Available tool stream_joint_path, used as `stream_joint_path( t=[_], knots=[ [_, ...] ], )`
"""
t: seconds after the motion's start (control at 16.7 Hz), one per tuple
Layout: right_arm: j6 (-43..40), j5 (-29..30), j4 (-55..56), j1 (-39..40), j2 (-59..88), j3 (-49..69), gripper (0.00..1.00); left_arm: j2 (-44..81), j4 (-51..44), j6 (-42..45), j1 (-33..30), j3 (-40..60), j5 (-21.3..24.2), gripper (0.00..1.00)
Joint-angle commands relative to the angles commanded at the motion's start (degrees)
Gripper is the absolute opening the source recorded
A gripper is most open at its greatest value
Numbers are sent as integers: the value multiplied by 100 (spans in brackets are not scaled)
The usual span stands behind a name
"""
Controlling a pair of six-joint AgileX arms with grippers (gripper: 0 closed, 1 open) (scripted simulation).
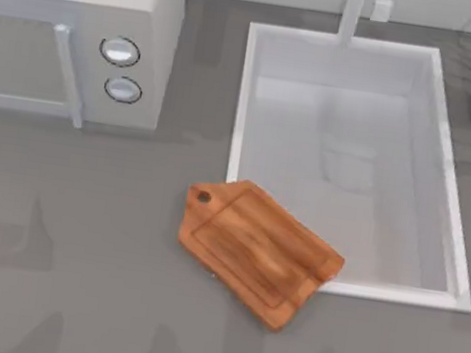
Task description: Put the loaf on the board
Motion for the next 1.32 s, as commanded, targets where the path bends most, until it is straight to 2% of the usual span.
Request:
stream_joint_path(
  t=[0.24, 0.48, 1.08, 1.32],
  knots=[
    [0, 0, 0, 0, 0, 0, 100, 182, -140, 47, 47, 173, -7, 100],
    [0, 0, 0, 0, 0, 0, 100, 1280, -884, 296, 266, 1081, -14, 100],
    [0, 0, 0, 0, 0, 0, 100, 6812, -3992, 1275, 1098, 4549, 1, 100],
    [0, 0, 0, 0, 0, 0, 100, 8569, -5046, 1614, 1395, 5776, -3, 100]
  ],
)
